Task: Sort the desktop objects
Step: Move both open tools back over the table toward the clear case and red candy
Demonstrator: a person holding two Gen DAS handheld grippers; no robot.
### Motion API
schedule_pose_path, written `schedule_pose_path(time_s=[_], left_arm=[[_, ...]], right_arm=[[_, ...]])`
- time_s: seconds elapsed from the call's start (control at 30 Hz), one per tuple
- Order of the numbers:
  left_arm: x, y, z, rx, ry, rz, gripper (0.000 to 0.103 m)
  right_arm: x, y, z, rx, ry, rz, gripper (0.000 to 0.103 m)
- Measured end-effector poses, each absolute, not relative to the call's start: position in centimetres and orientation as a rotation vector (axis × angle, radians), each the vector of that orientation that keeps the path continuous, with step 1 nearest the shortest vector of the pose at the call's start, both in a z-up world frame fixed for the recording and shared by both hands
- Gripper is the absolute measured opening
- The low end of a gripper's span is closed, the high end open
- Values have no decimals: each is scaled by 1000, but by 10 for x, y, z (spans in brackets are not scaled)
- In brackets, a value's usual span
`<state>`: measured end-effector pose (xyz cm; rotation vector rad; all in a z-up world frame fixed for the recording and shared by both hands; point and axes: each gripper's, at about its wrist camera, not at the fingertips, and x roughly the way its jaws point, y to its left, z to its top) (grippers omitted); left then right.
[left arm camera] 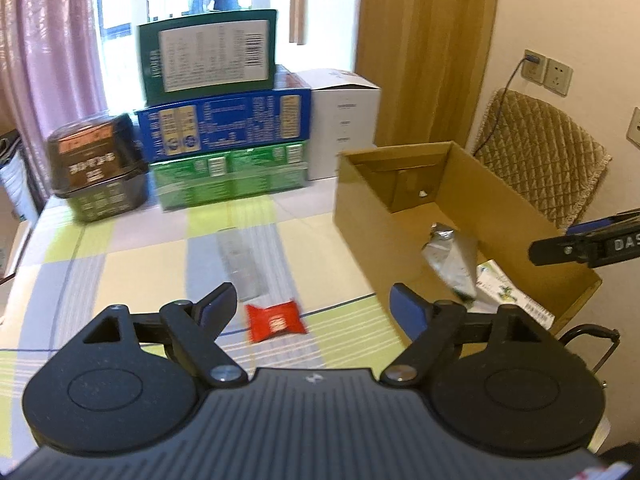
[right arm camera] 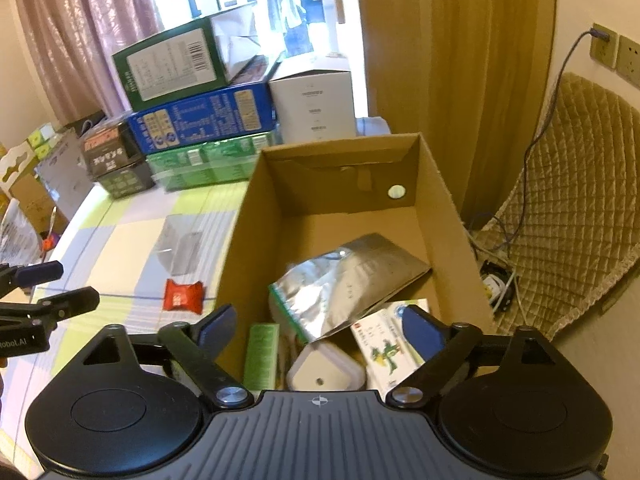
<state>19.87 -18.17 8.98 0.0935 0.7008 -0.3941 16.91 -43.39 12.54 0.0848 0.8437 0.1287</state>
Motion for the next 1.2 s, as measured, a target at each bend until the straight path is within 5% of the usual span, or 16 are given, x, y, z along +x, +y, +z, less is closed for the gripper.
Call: schedule_pose_path(time_s=[0.13, 0.7, 1.2], left_arm=[[192, -153, 91, 95, 702, -350, 84], [174, -42, 72, 73, 741, -188, 95], [227, -33, 19, 12, 750, -173, 101]], right_arm=[[162, -414, 130, 67, 830, 152, 101], [145, -315, 123, 58, 773, 312, 101], [190, -257, 21, 63, 738, 260, 101]])
